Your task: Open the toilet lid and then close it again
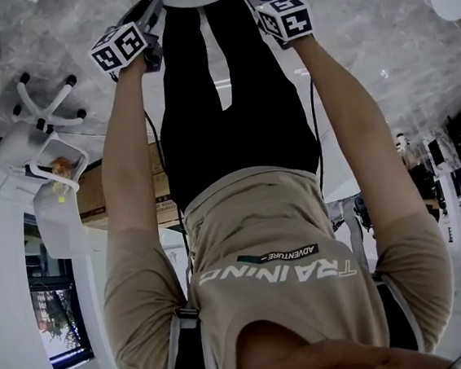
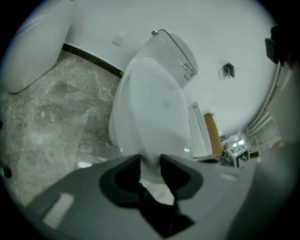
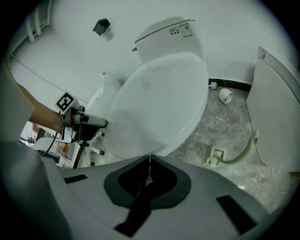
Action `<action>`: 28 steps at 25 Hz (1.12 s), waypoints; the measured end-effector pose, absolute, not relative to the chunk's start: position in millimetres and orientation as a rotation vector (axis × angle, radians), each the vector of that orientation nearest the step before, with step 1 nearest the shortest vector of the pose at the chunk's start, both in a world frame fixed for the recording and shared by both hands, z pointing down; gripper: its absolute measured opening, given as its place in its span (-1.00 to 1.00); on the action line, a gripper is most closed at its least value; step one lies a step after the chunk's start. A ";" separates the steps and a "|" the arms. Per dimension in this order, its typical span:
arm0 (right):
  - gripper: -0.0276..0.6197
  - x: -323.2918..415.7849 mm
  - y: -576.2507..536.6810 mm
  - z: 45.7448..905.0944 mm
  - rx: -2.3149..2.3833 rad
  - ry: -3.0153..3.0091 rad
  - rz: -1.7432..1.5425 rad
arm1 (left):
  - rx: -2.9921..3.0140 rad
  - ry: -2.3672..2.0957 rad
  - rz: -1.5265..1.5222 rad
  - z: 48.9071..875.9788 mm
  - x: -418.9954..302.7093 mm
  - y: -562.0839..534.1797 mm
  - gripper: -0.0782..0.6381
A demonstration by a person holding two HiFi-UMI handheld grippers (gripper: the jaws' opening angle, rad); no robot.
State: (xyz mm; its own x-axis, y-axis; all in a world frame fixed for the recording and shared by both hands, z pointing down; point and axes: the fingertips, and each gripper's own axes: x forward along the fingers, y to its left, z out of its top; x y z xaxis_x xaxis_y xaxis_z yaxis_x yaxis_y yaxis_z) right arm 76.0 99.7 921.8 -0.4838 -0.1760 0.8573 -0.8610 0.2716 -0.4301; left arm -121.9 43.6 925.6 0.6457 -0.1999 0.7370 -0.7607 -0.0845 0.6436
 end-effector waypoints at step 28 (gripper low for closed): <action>-0.87 46.1 87.5 848.9 0.918 -2.062 1.090 | 1.639 -0.673 0.416 824.9 -113.8 26.1 -0.45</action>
State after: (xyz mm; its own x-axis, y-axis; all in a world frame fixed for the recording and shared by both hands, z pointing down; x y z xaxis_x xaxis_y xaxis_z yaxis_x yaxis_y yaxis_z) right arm 46.1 87.5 848.9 -0.5629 -0.2858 0.7755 -0.8018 0.4166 -0.4285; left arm -113.8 26.1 824.9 0.7644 -0.1937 0.6150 -0.6367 -0.0765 0.7673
